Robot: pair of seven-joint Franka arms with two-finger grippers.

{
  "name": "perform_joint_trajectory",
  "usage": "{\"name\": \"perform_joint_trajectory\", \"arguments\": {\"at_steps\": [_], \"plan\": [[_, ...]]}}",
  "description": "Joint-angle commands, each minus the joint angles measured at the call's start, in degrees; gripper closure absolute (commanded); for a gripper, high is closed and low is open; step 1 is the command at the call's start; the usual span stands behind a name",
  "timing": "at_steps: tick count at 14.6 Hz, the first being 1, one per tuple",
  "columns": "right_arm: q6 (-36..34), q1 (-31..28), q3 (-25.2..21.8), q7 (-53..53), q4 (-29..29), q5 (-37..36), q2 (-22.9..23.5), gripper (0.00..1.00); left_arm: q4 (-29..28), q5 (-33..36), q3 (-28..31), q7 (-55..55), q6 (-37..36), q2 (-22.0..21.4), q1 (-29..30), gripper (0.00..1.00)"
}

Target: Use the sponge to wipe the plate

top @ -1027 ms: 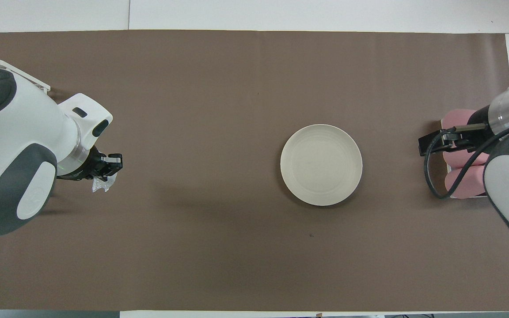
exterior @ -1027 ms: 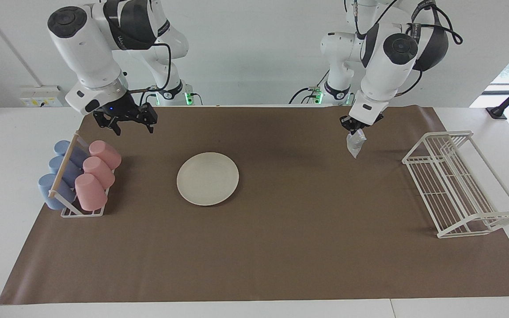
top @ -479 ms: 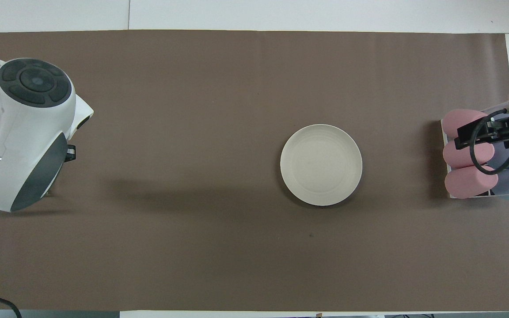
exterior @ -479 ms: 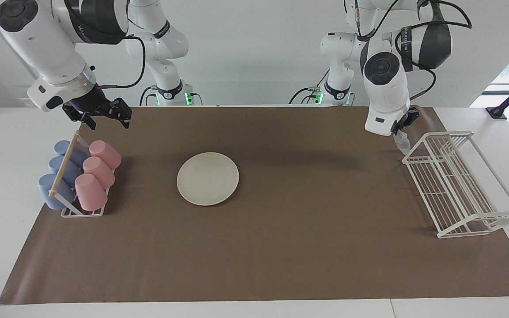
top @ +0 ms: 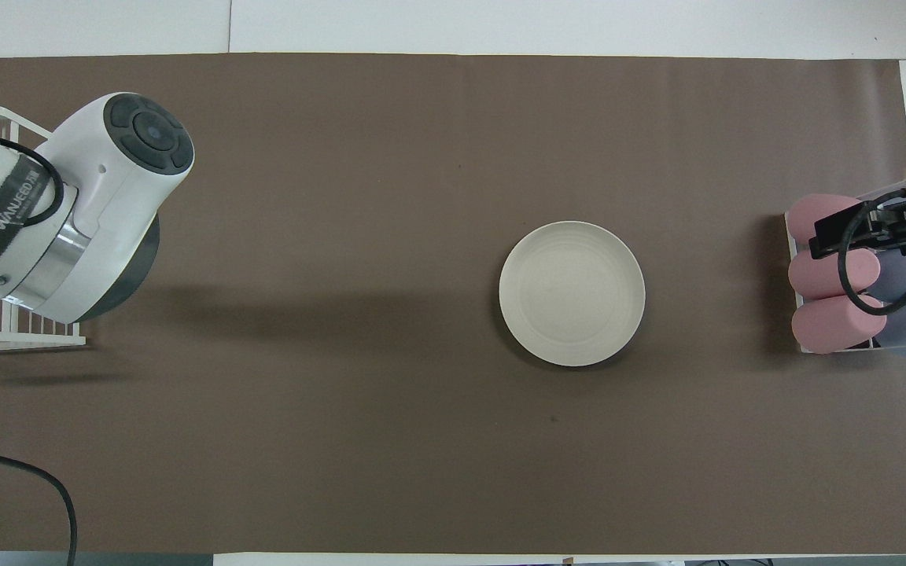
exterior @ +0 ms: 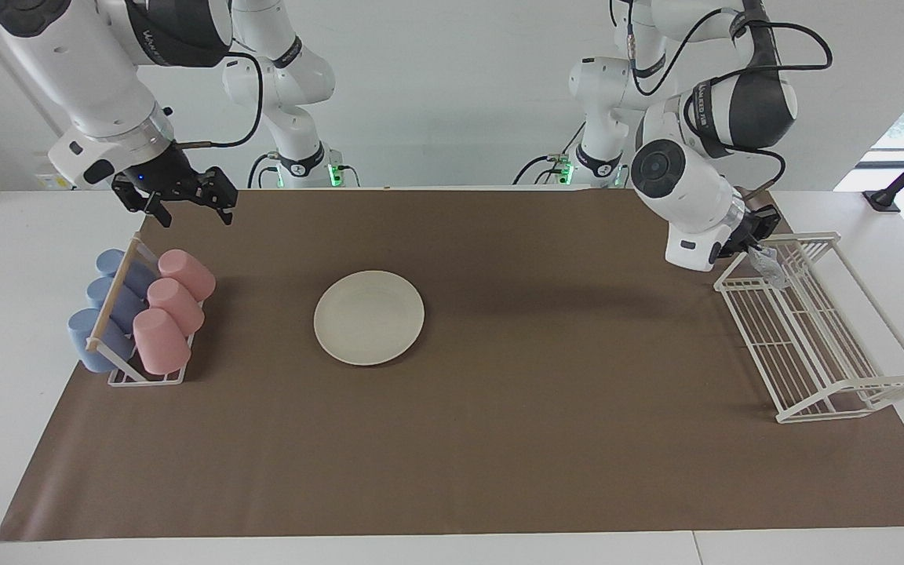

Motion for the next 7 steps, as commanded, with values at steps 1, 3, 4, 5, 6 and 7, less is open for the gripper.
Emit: {"name": "perform_joint_trajectory", "arguments": {"at_steps": [1,3,4,5,6,7], "plan": [[-0.24,-0.34,0.12,-0.15,0.15,0.05,-0.63,0.00,1.77,7.45,0.03,-0.48,-1.67,4.74,0.46,1.00],[-0.16,-0.69,0.11,-0.07,0.15,0.23,-0.71,0.00,1.94,11.68,0.30,-0.57,-1.68,7.90,1.42,1.00],[-0.16,-0.61,0.11,0.11,0.24,0.14,-0.80,0.00,2.38,11.52,0.30,-0.57,-1.15,8.70,2.03,1.00],[-0.16,-0.60,0.11,0.20,0.07,0.14,-1.15,0.00,2.82,11.95,0.21,-0.65,-0.54,9.06,3.69,1.00],[-0.24,-0.52,0.11,0.20,0.07,0.14,-1.15,0.00,2.82,11.96,0.21,-0.65,0.69,9.41,5.02,1.00],[-0.24,-0.17,0.11,0.28,-0.02,0.05,-1.24,0.00,2.65,11.87,0.30,-1.26,2.09,9.76,5.55,1.00]]}}
